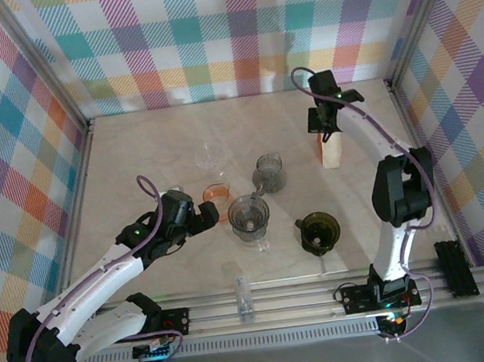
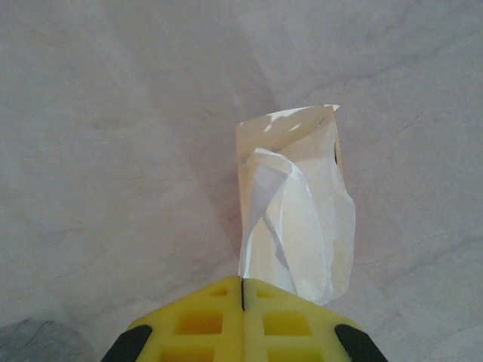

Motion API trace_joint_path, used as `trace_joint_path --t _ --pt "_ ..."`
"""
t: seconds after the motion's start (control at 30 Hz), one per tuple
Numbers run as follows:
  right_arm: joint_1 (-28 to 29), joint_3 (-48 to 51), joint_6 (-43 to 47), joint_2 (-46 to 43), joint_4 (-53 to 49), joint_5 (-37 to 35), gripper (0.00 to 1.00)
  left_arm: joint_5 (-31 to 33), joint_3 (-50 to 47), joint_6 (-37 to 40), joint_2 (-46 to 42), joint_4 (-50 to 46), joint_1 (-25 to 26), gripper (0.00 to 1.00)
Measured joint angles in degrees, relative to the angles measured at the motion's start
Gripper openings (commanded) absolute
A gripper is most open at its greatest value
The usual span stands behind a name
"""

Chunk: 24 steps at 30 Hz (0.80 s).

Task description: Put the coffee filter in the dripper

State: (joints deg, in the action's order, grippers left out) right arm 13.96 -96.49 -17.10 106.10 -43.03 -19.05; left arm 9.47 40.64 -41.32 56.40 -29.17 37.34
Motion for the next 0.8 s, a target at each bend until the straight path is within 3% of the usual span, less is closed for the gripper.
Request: trace_joint_path --t 0.3,0.5,0.8 --pt "1.68 4.68 0.04 -10.08 -0.13 1.79 0.00 0.04 2.47 0.37 0.00 -2.62 0.00 1.00" --pt "5.81 9.11 1.31 -19.98 -0.39 4.92 0.00 0.02 7.41 1.97 -1.55 -4.85 0.00 1.00" --pt "15.06 16.90 1.68 -36.61 -2.71 17.33 0.00 -3.63 13.16 5.07 -2.86 -10.95 0.00 1.00"
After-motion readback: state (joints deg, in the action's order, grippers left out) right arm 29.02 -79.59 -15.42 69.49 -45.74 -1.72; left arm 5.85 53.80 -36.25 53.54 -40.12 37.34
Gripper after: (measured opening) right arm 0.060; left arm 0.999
